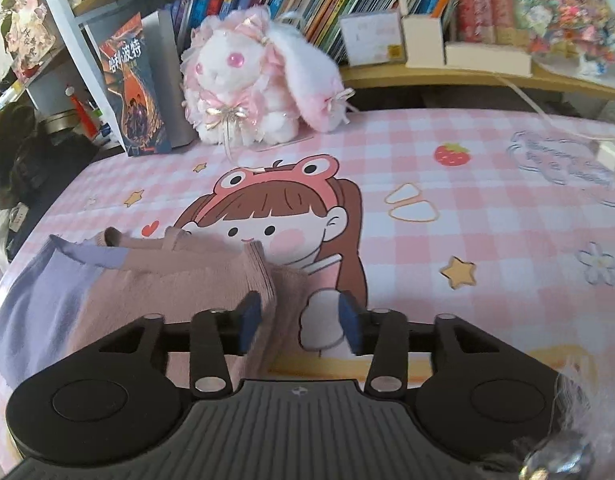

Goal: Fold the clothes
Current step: 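Withdraw both open grippers from the folded sweater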

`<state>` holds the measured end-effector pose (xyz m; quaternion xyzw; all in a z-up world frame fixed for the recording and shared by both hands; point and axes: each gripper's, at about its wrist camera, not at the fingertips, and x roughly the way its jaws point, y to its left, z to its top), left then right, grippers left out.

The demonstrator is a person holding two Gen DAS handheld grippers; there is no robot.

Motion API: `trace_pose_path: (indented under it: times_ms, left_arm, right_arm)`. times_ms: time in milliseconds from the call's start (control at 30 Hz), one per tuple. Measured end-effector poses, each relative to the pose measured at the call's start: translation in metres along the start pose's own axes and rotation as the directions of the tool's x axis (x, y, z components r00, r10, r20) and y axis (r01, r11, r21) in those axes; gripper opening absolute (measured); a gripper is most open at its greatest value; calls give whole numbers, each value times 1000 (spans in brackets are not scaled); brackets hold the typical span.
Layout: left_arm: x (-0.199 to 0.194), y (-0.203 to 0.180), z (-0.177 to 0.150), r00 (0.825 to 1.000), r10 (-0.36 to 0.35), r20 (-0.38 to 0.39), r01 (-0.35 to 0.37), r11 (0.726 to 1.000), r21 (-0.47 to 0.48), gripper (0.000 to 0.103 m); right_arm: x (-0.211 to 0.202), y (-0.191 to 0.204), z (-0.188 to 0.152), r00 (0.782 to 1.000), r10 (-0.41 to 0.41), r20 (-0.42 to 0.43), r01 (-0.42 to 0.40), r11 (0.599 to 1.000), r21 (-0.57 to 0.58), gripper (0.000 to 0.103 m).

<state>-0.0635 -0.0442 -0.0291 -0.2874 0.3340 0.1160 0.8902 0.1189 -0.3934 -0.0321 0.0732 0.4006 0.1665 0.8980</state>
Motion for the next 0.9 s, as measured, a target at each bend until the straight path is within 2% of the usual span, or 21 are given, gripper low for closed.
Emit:
trace_pose_path:
  times_ms: [133,233,400,600,900]
  left_arm:
    - [13,-5,3,999,-25,-37,27,998,53,68]
    - [21,-12,4,996,-16,-85,28,991,131,73]
    - [23,-14,1,988,-7,-152,45,969,245,80]
    - [18,-4,2,980,1,-199,71,933,352,87]
    - [16,26,13,969,-3,-245,106,906,410,88]
  right_arm:
    - [-21,20,-21,998,-51,20,52,998,-21,71]
    - [-37,37,-39,995,-92,35,93,995,-39,80]
    - [-62,66,-69,986,-157,61,161,985,-68,86]
    - [-71,97,-93,978,-206,43,208,976,-63,91]
    - [-76,132,-122,964,-266,16,266,964,-10,96]
